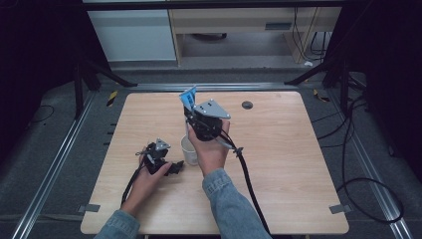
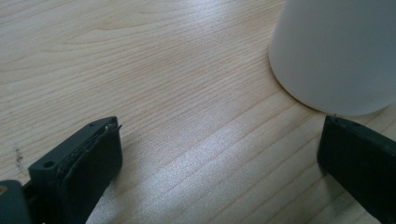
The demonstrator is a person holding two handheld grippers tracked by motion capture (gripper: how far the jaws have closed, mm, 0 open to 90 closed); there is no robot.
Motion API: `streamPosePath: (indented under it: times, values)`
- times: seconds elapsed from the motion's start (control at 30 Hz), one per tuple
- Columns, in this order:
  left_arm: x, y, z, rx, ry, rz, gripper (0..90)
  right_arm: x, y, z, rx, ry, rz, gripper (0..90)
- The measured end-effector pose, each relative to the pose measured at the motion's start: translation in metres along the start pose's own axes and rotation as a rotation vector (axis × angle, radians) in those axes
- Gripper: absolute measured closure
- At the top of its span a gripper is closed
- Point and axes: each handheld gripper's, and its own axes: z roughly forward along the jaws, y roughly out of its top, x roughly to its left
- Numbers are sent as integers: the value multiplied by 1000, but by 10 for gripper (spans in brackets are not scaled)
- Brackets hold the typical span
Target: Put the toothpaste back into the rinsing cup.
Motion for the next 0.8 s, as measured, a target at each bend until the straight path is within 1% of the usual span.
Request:
streamPosePath:
  times: [0.1, 0.23, 0.43, 0.47, 0.53, 0.6, 0.8]
  values:
    - [0, 0, 0, 0, 0, 1, 0, 0, -3, 1, 3, 0, -4, 732]
    - [0, 0, 0, 1, 0, 1, 0, -2, -9, 3, 6, -1, 13, 732]
    - [0, 0, 0, 2, 0, 2, 0, -1, -14, 8, 13, 5, 16, 732]
    - [0, 0, 0, -5, 2, -5, 0, -1, -15, 8, 12, 6, 15, 732]
    - [0, 0, 1, -5, 2, -6, 0, -1, -19, 9, 17, 10, 16, 732]
    - [0, 0, 0, 1, 1, 1, 0, -2, -20, 9, 18, 11, 21, 732]
    - [0, 0, 0, 2, 2, 2, 0, -6, -28, 11, 24, 2, 30, 731]
